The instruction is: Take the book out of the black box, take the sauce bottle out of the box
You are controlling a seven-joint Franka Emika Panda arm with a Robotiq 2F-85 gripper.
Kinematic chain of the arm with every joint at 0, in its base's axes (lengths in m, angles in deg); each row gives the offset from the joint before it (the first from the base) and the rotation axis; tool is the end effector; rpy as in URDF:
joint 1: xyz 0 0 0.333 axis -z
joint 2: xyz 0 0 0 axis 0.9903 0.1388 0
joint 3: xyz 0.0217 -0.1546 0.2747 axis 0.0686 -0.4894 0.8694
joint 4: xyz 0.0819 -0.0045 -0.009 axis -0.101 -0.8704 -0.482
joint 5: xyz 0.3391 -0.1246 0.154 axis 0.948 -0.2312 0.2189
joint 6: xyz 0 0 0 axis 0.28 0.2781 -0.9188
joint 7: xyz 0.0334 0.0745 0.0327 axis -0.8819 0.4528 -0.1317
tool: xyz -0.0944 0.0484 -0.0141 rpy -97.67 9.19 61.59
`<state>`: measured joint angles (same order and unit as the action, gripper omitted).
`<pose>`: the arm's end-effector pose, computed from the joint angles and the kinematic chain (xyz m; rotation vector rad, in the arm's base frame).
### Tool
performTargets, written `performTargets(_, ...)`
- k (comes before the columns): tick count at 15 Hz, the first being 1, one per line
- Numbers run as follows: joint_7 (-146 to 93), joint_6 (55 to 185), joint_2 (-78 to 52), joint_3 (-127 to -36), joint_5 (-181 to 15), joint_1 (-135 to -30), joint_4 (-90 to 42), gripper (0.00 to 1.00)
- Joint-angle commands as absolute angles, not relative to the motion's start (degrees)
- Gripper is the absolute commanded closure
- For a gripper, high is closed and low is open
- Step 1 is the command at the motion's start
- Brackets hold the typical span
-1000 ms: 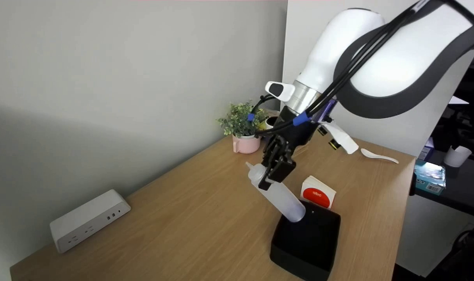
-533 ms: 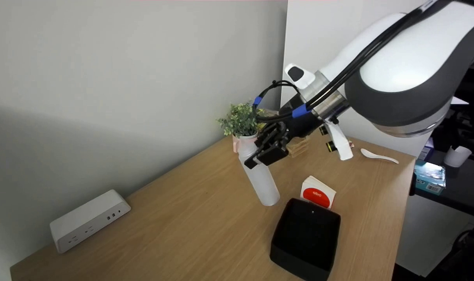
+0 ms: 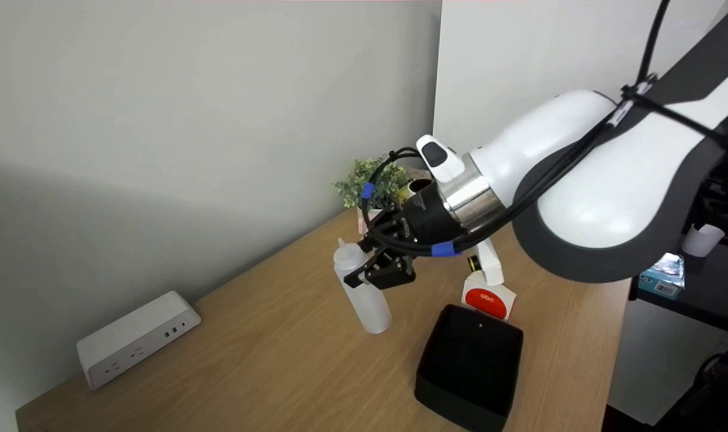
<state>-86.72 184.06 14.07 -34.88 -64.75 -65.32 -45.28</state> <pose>0.6231 0.1975 0.2473 -2.4848 -0.9733 -1.2622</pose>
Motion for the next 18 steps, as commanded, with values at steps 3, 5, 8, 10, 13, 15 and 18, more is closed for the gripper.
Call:
performTargets(3, -89.00, 183.89, 31.87, -26.66, -81.05, -59.04, -31.93, 0.72)
performTargets(5, -89.26, 181.88, 38.04, -21.98, -88.11, -55.92, -30.03, 0.72)
performTargets(8, -89.55, 175.28, 46.17, -15.93, -96.55, -52.04, -27.64, 0.72)
performTargets(10, -83.72, 169.68, 48.29, -14.85, -103.57, -50.93, -26.83, 0.72)
performTargets(13, -82.94, 164.67, 49.24, -13.78, -103.81, -49.99, -26.43, 0.72)
performTargets(15, -82.86, 163.33, 47.96, -14.33, -102.62, -50.19, -26.55, 0.72)
performTargets(18, -82.60, 161.91, 46.42, -14.99, -101.72, -50.35, -26.71, 0.72)
